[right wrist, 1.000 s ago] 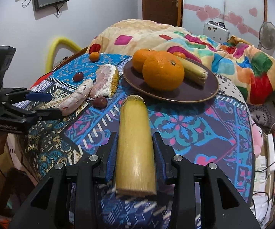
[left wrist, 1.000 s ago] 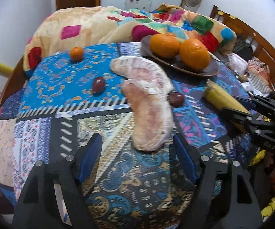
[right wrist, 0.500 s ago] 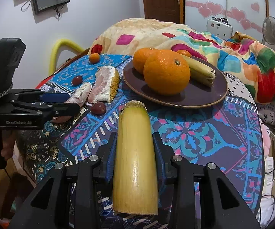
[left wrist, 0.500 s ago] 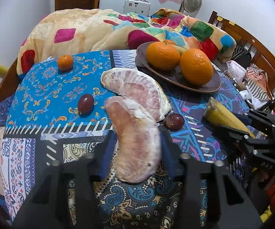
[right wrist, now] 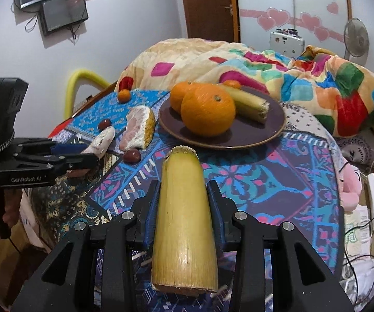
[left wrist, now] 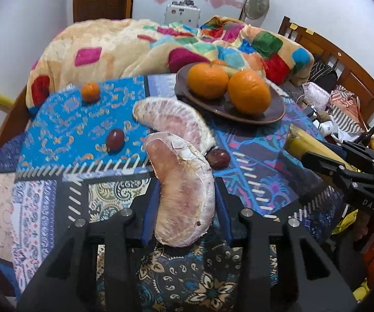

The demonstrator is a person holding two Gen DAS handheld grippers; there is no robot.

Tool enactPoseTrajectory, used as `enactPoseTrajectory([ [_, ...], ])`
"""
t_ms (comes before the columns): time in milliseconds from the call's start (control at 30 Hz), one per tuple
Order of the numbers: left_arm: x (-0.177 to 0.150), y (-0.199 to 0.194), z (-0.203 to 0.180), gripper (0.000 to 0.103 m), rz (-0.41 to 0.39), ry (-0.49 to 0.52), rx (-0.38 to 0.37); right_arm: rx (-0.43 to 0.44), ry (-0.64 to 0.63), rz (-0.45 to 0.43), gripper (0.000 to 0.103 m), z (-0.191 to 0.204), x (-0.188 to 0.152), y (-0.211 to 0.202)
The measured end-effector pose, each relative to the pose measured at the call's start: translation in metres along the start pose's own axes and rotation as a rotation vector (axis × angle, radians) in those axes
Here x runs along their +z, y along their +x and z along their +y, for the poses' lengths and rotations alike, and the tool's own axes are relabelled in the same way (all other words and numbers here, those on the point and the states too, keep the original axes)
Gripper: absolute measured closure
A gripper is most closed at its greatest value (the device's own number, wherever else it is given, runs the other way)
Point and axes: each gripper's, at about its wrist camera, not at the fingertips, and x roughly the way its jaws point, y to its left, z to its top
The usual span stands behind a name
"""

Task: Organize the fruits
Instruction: 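Carry the pomelo segment with the left gripper while the right carries the cob to the plate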

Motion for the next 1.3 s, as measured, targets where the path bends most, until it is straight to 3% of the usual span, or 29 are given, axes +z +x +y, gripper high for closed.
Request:
enactPoseTrajectory([
  [367,0.030,-0.021,-0.019,0.062,-0.097,0.039,-0.003,-0.042,0.018,-0.088,0.070,-0.012,0.014,-0.028],
  [767,0.082,0.006,-0.037,0.062,-0.132,0.058,-0.029,-0.108,0.041,-0.168,0.070,-0.038,0.046,-0.022],
  [1300,0.127,0.072,-0.049,0.062,-0.103,0.093,-0.044,-0.154,0.034,-0.099,0.070,-0.072,0.083,0.043],
])
